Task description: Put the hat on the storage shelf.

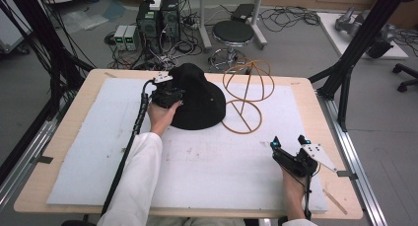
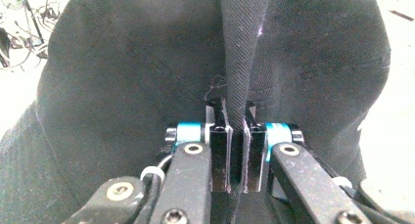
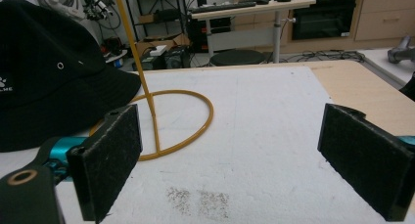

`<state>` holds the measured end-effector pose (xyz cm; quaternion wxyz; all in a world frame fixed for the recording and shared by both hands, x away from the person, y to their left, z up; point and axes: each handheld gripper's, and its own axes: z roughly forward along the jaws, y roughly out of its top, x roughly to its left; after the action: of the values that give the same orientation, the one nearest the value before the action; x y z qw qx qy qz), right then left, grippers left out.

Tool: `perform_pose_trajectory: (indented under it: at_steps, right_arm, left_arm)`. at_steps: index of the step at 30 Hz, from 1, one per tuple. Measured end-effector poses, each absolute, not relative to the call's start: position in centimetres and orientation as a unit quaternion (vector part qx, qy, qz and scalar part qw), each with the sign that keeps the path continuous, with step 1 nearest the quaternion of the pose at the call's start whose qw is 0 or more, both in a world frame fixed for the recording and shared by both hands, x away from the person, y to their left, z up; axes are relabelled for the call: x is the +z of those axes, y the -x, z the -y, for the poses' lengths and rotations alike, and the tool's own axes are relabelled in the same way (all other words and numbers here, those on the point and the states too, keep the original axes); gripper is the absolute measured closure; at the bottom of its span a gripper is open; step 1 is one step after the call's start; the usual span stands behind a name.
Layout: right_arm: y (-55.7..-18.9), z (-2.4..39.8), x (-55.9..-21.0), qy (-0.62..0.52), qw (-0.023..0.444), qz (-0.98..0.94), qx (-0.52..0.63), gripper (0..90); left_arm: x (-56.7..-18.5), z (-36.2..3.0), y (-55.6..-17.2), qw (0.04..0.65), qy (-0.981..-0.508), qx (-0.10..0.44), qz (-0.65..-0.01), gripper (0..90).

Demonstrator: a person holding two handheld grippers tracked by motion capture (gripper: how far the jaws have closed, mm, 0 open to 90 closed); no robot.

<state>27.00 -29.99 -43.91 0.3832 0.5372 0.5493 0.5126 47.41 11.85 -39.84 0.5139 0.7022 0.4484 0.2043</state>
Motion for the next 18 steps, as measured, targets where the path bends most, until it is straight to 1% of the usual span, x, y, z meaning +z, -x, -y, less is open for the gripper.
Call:
perform_pose_trajectory:
  at_steps: [8, 15, 18]
  right_arm:
    - [-27.0, 30.0, -44.0, -0.536, 0.381, -0.55, 0.515, 8.4]
    - [-27.1, 30.1, -44.0, -0.543, 0.374, -0.545, 0.518, 8.4]
    - [-27.1, 30.1, -44.0, -0.543, 0.374, -0.545, 0.518, 8.4]
  left_arm:
    - [-39.7, -11.9, -47.2, 0.514, -0.703, 0.212, -0.444, 85.7]
    - [-39.4, -11.7, -46.4, 0.509, -0.706, 0.235, -0.432, 85.6]
    - [-39.1, -11.8, -46.1, 0.512, -0.7, 0.243, -0.434, 85.6]
